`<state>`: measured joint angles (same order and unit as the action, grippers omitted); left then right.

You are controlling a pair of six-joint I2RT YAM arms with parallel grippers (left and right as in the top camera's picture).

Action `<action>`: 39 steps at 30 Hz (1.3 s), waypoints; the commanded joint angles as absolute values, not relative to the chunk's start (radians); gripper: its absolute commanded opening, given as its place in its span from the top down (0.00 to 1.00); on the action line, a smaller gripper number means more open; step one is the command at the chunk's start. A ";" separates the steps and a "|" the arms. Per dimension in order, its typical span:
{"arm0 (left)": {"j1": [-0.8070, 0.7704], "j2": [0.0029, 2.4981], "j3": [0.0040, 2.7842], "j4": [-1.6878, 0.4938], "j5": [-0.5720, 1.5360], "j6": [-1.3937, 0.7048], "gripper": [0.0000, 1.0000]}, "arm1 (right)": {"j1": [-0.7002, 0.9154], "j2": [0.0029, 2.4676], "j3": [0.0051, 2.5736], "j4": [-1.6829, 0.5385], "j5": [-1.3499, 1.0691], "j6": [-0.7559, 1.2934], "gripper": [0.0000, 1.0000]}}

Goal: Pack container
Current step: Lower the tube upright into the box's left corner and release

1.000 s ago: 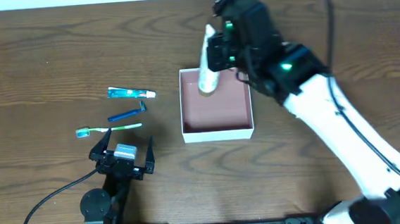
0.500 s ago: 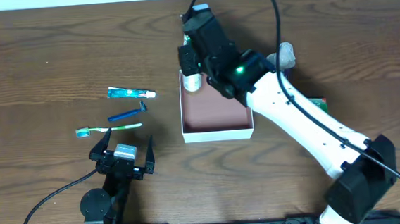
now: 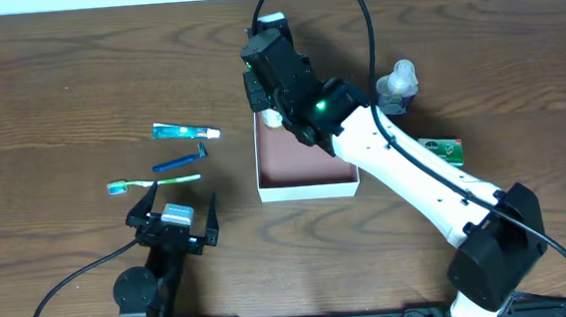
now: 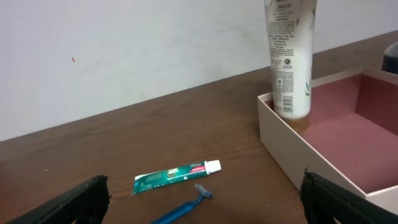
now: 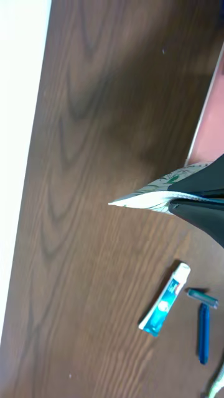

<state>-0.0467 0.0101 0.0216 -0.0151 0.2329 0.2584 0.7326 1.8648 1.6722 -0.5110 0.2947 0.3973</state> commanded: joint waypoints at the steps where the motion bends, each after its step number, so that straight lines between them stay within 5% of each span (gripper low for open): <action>1: -0.043 0.004 0.004 -0.049 0.247 0.249 0.02 | 0.744 1.884 1.687 -0.495 0.341 0.379 0.99; 23: -0.043 0.004 0.004 -0.049 0.247 0.249 0.02 | 0.748 1.932 1.687 -0.430 0.340 0.381 0.99; 24: -0.042 0.004 0.004 -0.049 0.247 0.249 0.02 | 0.748 1.933 1.687 -0.430 0.340 0.381 0.96; 26: -0.042 0.004 0.004 -0.049 0.247 0.249 0.02 | 0.748 1.933 1.687 -0.433 0.339 0.381 0.71; 29: -0.042 0.004 0.004 -0.049 0.247 0.249 0.02 | 0.748 1.934 1.687 -0.435 0.332 0.381 0.55; 39: -0.043 0.004 0.004 -0.049 0.247 0.249 0.02 | 0.748 1.929 1.687 -0.442 0.271 0.358 0.54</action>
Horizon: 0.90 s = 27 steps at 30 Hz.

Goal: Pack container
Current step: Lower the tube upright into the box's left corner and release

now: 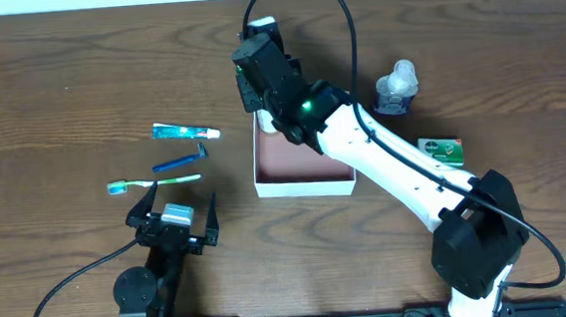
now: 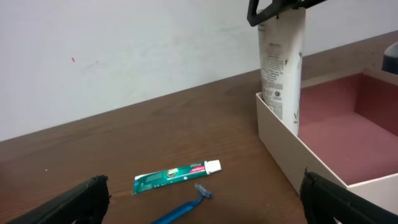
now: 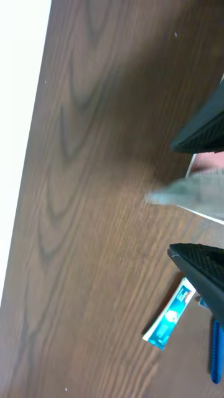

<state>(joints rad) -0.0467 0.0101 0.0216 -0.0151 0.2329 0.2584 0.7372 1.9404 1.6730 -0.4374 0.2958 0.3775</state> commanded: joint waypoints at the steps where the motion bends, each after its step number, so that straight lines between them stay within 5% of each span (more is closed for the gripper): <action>1: -0.042 0.004 0.004 -0.049 0.247 0.249 0.02 | 0.748 1.922 1.687 -0.447 0.258 0.358 0.54; 12: -0.043 0.004 0.004 -0.049 0.247 0.249 0.02 | 0.748 1.834 1.687 -0.583 0.244 0.444 0.62; 18: -0.042 0.004 0.004 -0.049 0.247 0.249 0.02 | 0.748 1.834 1.687 -0.633 0.238 0.515 0.74; 27: -0.043 0.004 0.004 -0.049 0.247 0.249 0.02 | 0.748 1.835 1.687 -0.645 0.212 0.546 0.77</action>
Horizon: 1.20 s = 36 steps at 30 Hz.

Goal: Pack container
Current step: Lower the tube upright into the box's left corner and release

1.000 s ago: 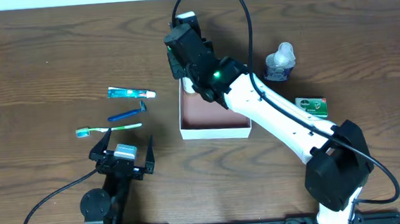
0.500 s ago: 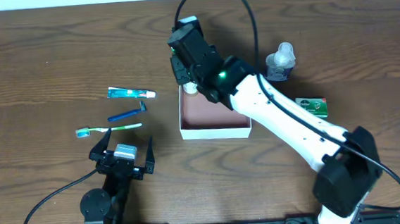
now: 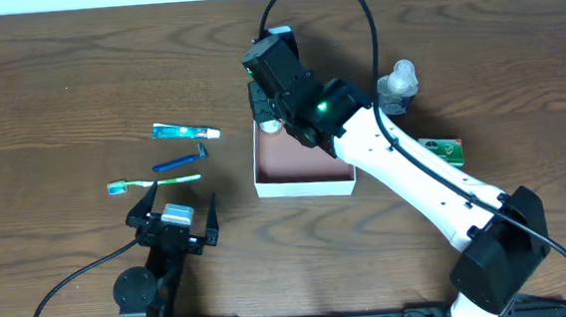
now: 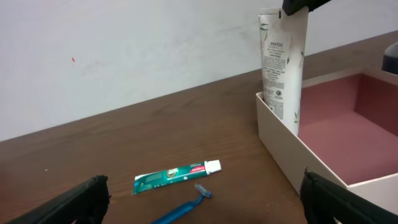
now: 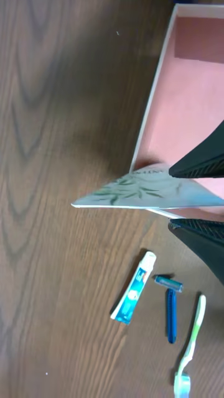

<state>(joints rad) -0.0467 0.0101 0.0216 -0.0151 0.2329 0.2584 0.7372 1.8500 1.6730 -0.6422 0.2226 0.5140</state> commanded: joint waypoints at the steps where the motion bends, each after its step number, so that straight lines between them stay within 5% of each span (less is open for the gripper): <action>1: -0.042 0.004 0.004 -0.049 0.247 0.249 0.02 | 0.748 1.835 1.687 -0.644 0.212 0.546 0.78; 29: -0.043 0.004 0.004 -0.049 0.247 0.249 0.02 | 0.769 1.835 1.687 -0.647 0.160 0.819 0.99; 36: -0.043 0.004 0.004 -0.049 0.247 0.249 0.02 | 0.768 1.835 1.687 -0.645 0.161 0.844 0.97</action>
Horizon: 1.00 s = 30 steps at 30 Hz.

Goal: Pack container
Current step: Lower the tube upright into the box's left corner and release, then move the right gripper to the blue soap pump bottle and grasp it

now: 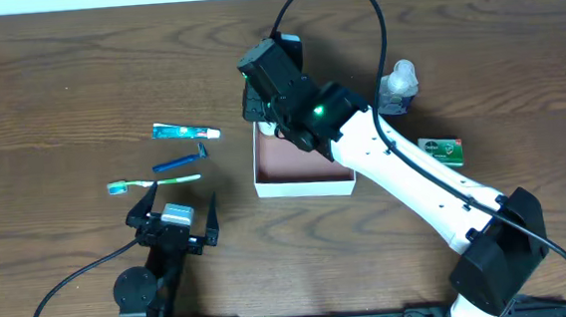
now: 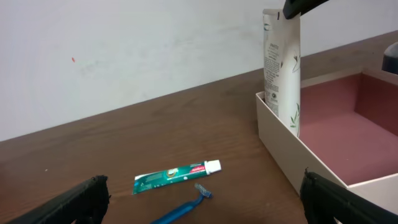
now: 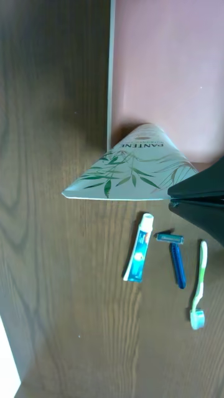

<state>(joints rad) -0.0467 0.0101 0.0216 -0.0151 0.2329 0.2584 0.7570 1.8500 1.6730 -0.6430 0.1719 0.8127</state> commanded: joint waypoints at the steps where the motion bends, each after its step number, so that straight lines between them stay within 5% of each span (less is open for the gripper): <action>1: -0.043 0.004 0.004 -0.049 0.247 0.249 0.02 | 0.768 1.835 1.687 -0.646 0.162 0.844 0.92; 4: -0.042 0.004 0.004 -0.049 0.247 0.249 0.02 | 0.766 1.835 1.687 -0.647 0.168 0.819 0.73; 16: -0.043 0.004 0.004 -0.049 0.247 0.249 0.02 | 0.760 1.736 1.733 -0.643 0.179 0.624 0.45; 30: -0.043 0.004 0.004 -0.049 0.247 0.249 0.02 | 0.459 1.566 1.738 -0.859 0.251 0.322 0.31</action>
<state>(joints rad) -0.0467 0.0101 0.0216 -0.0151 0.2329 0.2584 0.5274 1.5555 1.7332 -0.8391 0.2310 0.4564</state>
